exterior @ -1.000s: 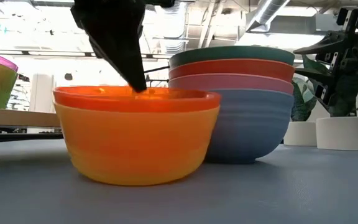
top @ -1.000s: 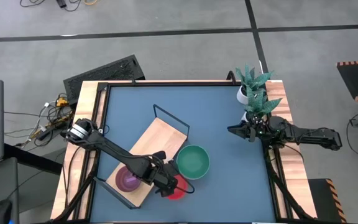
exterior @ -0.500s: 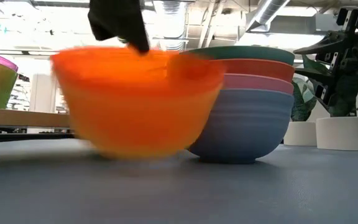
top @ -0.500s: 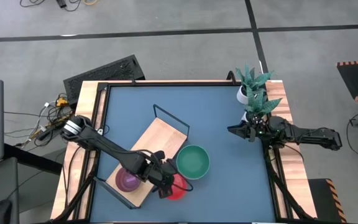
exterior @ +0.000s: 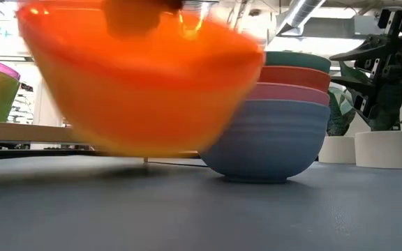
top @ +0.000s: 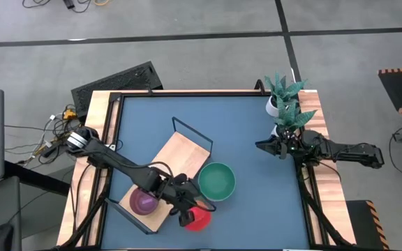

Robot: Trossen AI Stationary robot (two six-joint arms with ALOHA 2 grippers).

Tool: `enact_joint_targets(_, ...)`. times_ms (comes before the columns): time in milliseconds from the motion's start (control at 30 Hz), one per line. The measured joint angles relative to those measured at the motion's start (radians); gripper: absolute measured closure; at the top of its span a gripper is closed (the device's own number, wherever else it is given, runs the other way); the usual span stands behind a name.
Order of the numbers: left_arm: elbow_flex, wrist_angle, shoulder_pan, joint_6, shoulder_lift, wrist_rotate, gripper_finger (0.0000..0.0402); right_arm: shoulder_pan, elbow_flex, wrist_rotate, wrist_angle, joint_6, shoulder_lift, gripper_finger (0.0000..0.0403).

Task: Place and stack bowls onto a shelf
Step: Stack the orange bowl on top of the violet bowl on the shelf

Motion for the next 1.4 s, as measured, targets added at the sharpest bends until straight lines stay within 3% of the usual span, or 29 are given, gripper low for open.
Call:
enact_joint_targets(267, 0.001, 0.037, 0.009, -0.016, -0.002, -0.005, 0.0401, 0.000, 0.000, -0.018, 0.000, 0.000, 0.000, 0.0214)
enact_joint_targets(500, 0.001, -0.087, 0.002, 0.052, -0.002, -0.042, 0.0397, 0.000, 0.000, -0.021, 0.000, 0.000, 0.000, 0.0214)
enact_joint_targets(733, 0.001, -0.101, -0.003, 0.151, 0.031, -0.050, 0.0338, 0.000, 0.000, -0.021, 0.001, -0.001, 0.000, 0.0214)
enact_joint_targets(1000, 0.000, -0.087, 0.009, 0.242, 0.138, 0.017, 0.0258, 0.012, 0.000, -0.023, 0.001, -0.023, 0.018, 0.0214)
enact_joint_targets(1400, 0.001, -0.088, 0.049, 0.259, 0.155, 0.023, 0.0242, 0.069, 0.000, -0.022, 0.002, -0.028, 0.051, 0.0214)
